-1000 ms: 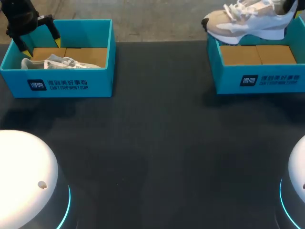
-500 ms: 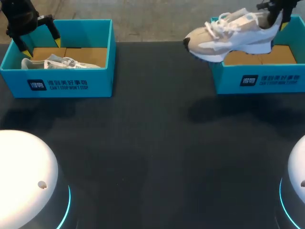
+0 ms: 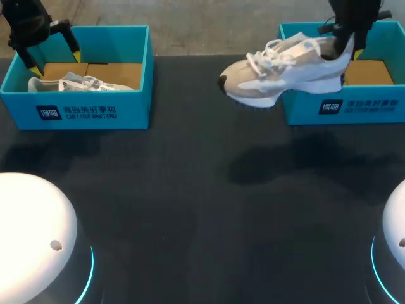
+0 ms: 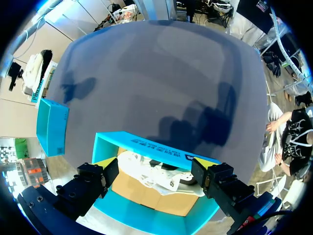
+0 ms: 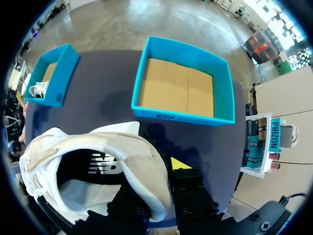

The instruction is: Take the shoe out of the shoebox, open the shoe tongue, remove and reinsert the insole, then place the shoe into the shoebox

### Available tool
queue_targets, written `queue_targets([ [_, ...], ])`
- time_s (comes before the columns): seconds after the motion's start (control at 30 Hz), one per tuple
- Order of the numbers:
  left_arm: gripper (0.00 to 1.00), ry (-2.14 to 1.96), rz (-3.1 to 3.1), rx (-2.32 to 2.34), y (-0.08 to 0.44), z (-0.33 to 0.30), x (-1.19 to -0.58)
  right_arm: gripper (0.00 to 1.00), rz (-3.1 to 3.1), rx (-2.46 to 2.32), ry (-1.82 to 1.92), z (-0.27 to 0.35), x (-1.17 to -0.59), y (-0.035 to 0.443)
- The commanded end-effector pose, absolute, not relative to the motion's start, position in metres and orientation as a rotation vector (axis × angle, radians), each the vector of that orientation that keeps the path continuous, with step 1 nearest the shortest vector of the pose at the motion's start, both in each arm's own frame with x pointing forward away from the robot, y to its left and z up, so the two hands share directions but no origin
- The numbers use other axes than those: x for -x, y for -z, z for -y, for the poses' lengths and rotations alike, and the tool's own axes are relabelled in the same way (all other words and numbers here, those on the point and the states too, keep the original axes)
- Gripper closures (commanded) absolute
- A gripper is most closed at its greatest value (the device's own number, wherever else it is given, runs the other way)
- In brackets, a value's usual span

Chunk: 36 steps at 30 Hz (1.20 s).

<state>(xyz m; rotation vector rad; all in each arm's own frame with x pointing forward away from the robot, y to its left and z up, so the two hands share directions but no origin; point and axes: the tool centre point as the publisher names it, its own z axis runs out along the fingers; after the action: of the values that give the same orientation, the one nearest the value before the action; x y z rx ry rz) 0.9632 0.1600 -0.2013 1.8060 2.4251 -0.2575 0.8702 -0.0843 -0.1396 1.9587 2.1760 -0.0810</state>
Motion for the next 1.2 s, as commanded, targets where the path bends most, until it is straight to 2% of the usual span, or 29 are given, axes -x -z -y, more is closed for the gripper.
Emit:
queue_targets([
  [0.03,0.0,0.257,-2.424,-1.808,0.201,-0.16,-0.963,1.0,-2.169,-1.946,0.084,0.073,-0.854,0.141],
  [0.67,0.0,0.257,-2.424,-1.808,0.201,-0.16,-0.963,1.0,-2.163,-1.965,0.129,0.022,-0.788,0.158],
  [1.2,0.0,0.257,-2.424,-1.808,0.201,-0.16,-0.963,1.0,-2.21,-1.999,0.113,-0.006,-0.765,0.174],
])
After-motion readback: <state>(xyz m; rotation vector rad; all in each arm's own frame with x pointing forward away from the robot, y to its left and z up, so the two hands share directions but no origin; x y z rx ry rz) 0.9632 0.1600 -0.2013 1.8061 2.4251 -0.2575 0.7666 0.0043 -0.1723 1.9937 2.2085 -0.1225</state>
